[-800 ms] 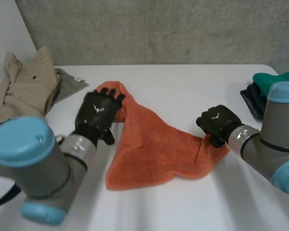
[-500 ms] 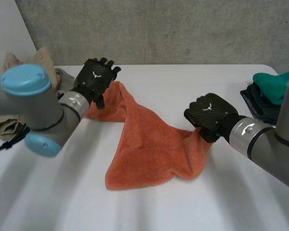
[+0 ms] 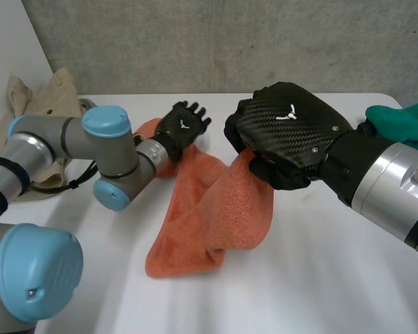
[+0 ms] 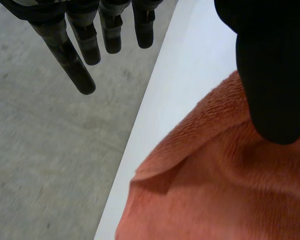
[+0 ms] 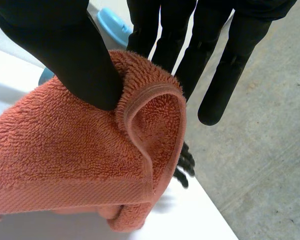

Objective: Fold the laundry.

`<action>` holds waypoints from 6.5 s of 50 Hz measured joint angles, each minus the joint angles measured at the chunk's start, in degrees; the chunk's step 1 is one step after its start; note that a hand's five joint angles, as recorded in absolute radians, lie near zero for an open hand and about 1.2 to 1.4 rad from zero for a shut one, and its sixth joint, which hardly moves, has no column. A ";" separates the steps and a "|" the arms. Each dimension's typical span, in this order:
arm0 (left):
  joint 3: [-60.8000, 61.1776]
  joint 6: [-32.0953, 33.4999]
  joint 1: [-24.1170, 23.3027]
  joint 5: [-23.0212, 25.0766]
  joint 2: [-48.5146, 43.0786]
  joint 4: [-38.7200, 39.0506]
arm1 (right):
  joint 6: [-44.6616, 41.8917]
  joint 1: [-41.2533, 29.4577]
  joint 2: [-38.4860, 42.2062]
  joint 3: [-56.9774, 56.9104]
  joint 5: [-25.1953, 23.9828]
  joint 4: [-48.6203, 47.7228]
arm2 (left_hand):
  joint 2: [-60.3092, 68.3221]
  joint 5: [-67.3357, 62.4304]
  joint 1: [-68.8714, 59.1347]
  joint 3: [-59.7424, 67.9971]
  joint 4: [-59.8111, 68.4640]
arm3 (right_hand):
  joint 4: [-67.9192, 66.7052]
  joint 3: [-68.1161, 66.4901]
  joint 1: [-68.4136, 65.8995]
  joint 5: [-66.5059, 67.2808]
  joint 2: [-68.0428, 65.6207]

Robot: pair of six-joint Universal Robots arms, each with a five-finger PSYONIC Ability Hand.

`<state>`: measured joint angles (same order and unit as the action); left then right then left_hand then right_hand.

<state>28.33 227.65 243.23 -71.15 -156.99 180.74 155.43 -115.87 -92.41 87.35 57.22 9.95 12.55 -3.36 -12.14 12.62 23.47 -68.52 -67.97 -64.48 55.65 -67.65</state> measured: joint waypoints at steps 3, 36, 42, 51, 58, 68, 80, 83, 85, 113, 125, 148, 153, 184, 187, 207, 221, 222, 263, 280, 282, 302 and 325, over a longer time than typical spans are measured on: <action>-1.84 0.71 -0.62 0.95 -1.11 -1.00 | 0.62 0.50 -0.04 -0.24 -0.10 -0.17 | 6.22 -5.80 -7.66 6.12 0.00 | -0.01 0.00 0.00 0.00 0.00; 37.51 -0.90 -0.48 -13.17 34.91 -1.38 | 0.84 11.47 33.85 -27.10 12.18 -6.19 | 55.87 -52.41 -54.42 55.33 44.97 | -0.15 -0.02 0.00 -0.01 0.00; 49.39 -1.76 -2.62 -15.19 37.39 0.35 | -0.22 11.11 46.47 -36.79 16.71 -12.52 | 55.88 -52.41 -54.42 55.33 44.97 | -0.16 -0.16 0.00 -0.01 0.00; 50.43 -9.43 -7.69 -22.62 33.53 2.69 | -3.12 7.89 59.47 -42.81 20.44 -27.37 | 38.28 -38.87 -37.65 39.46 28.57 | 41.05 41.00 40.54 -41.42 42.02; 49.34 -16.23 -6.62 -27.11 37.80 3.62 | -4.53 5.87 55.51 -39.06 27.82 -29.58 | 1.42 -0.67 0.31 1.22 -9.98 | 56.38 55.87 51.72 -53.25 55.53; 49.96 -18.79 4.48 -21.76 47.44 0.87 | 1.93 4.16 33.31 -24.33 30.99 -11.37 | -0.75 0.48 0.78 -0.69 -11.92 | 56.55 55.87 51.72 -53.28 55.53; 39.17 -8.22 17.06 -1.68 39.04 -4.77 | 20.24 -2.05 26.18 -10.87 25.56 7.44 | -0.75 0.48 0.78 -0.69 -11.92 | 52.02 51.36 48.29 -48.59 51.07; 34.43 -5.61 17.67 0.67 34.76 -6.60 | 24.45 -4.63 27.69 -8.53 24.88 4.10 | -0.75 0.48 0.78 -0.69 -11.92 | 47.33 46.64 43.18 -43.95 47.22; 31.73 -4.84 17.61 1.03 32.61 -8.06 | 26.28 -5.84 28.99 -8.07 25.24 1.70 | -0.75 0.48 0.78 -0.69 -11.92 | 46.38 45.86 42.25 -42.92 46.67; 33.33 -10.08 14.79 -1.76 32.98 -7.43 | 31.37 -13.66 50.66 -22.63 36.22 -7.04 | -0.75 0.48 0.78 -0.69 -11.92 | 11.46 10.73 6.20 -8.71 9.92; 28.54 -9.03 12.59 -2.70 26.62 -5.46 | 21.94 -12.65 39.08 -16.82 35.81 -8.10 | -0.75 0.48 0.78 -0.69 -11.92 | 0.75 0.32 0.27 1.29 0.10; 6.83 4.75 5.72 -6.97 5.03 -8.52 | 13.55 -5.86 5.09 -10.77 22.13 -1.79 | 12.20 -11.37 -13.45 11.87 1.20 | 0.04 -0.01 0.27 1.67 0.10; 2.34 6.28 6.06 -9.96 1.97 -8.67 | 13.11 -1.34 6.98 -10.89 21.56 -1.88 | 32.60 -30.71 -34.60 32.45 21.04 | 0.04 -0.01 0.27 1.67 0.10; 6.55 -7.27 8.07 -6.07 13.07 -2.07 | 8.45 4.37 24.33 -26.41 26.63 -8.86 | -0.60 0.49 0.14 -0.55 -11.82 | -0.16 -0.26 0.29 1.99 0.10; 7.93 -4.56 8.79 -4.98 11.27 -5.21 | 8.40 4.38 20.81 -21.55 24.42 -11.66 | -0.59 0.49 0.14 -0.55 -11.82 | -0.16 -0.26 0.29 1.99 0.10; -4.62 -3.96 9.07 0.58 -0.48 -15.99 | 12.53 4.97 13.64 -20.45 15.40 0.23 | 11.03 -10.52 -11.47 11.09 0.25 | -0.16 -0.25 0.29 1.99 0.10; -9.57 -2.11 6.87 0.26 -3.50 -15.23 | 14.52 7.47 14.63 -20.14 14.65 -0.14 | 51.83 -50.12 -52.66 51.42 40.52 | -0.16 -0.26 0.29 1.99 0.10; -9.57 -2.11 6.87 0.26 -3.50 -15.23 | 14.52 7.47 14.63 -20.14 14.65 -0.14 | 51.83 -50.12 -52.66 51.42 40.52 | -0.16 -0.26 0.29 1.99 0.10; 48.50 -16.20 9.58 -15.05 37.64 7.81 | 1.39 11.27 36.57 -18.88 18.39 -20.98 | 55.92 -52.80 -53.47 55.49 45.02 | -0.21 -0.29 0.29 1.99 0.05; 54.34 -13.49 10.28 -21.60 39.50 -3.44 | -8.54 11.73 39.70 -12.46 21.74 -12.94 | 5.40 -4.71 -2.73 5.95 -5.50 | -0.21 -0.29 0.29 2.00 0.05; 54.06 -13.62 11.39 -21.35 40.66 -2.98 | -8.16 11.76 38.90 -11.63 21.66 -13.47 | 0.43 0.33 0.12 0.29 -10.96 | -0.21 -0.29 0.29 1.99 0.05; 50.06 -5.04 27.28 -6.57 35.49 -11.43 | -7.74 12.34 37.50 -9.61 21.43 -15.28 | 10.07 -9.52 -10.57 10.14 -0.69 | -0.21 -0.29 0.29 1.99 0.05; 49.60 -3.39 23.80 -9.69 31.22 -12.20 | -9.60 14.45 33.14 -8.80 20.06 -7.21 | 55.70 -53.56 -54.39 55.12 44.89 | -0.21 -0.29 0.29 1.99 0.05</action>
<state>77.93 224.26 267.03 -80.84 -125.76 168.55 145.83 -101.43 -59.27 78.55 77.28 2.74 68.25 -56.92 -66.53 67.74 68.36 -68.73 -68.25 -64.19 57.64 -67.60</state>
